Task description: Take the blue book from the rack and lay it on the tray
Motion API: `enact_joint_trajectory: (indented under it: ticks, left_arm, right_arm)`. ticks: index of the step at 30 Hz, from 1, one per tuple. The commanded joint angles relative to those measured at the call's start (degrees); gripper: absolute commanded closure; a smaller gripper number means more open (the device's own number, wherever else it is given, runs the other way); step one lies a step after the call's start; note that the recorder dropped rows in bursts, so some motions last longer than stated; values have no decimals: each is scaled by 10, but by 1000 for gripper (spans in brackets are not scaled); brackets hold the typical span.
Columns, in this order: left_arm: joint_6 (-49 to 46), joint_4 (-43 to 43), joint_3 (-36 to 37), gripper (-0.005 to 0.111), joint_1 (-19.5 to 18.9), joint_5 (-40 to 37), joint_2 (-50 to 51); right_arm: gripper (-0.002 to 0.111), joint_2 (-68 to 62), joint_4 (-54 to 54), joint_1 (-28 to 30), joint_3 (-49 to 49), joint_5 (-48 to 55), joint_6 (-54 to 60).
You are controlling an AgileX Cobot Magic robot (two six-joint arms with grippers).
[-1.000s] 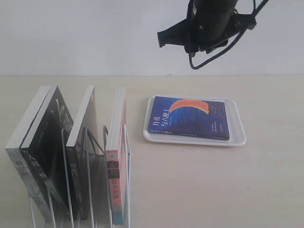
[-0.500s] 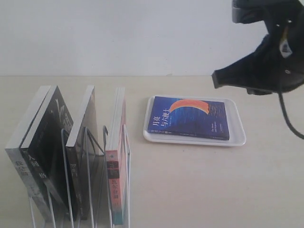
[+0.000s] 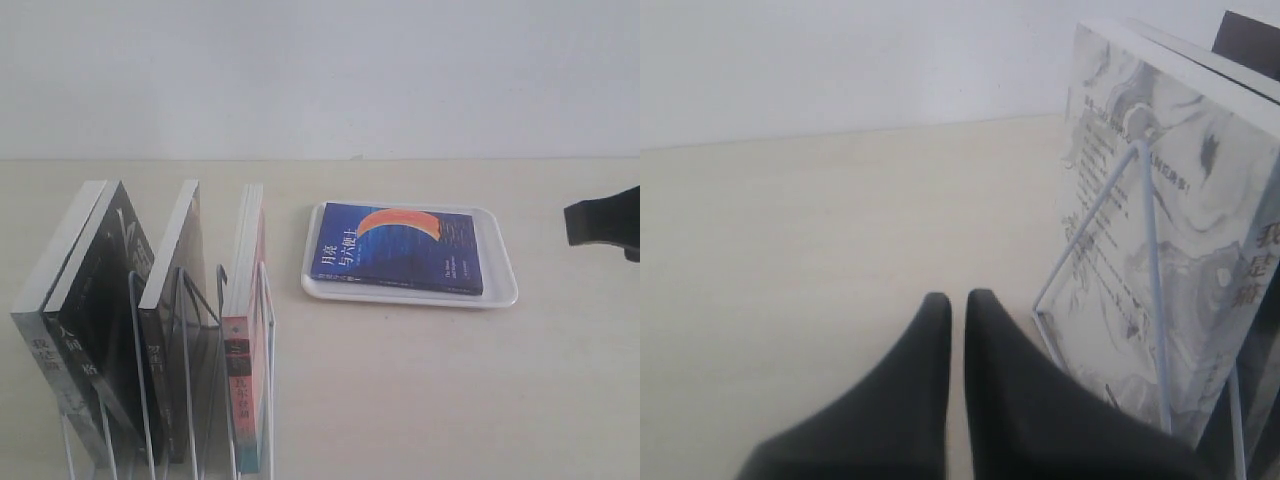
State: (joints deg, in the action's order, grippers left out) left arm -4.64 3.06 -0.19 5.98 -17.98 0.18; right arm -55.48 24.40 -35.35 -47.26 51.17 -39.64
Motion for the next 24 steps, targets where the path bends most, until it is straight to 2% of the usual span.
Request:
enact_joint_trajectory:
  ticks: [1,13,15,19,24]
  left_arm:
    - [4,0,2,102,-2,0,-2]
    - [4,0,2,102,-2,0,-2]
    - [4,0,2,102,-2,0,-2]
    - [4,0,2,102,-2,0,-2]
    - [4,0,2,102,-2,0,-2]
  right_arm:
    - [108,21,-6,4,1,5,-3]
    - [108,23,-7,-1,10,-10,-3]
    - [108,23,8,-6,32,-50,-3]
    - [108,41,26,2,109,-198,-3]
    - [108,133,13,68,224,-348,-5]
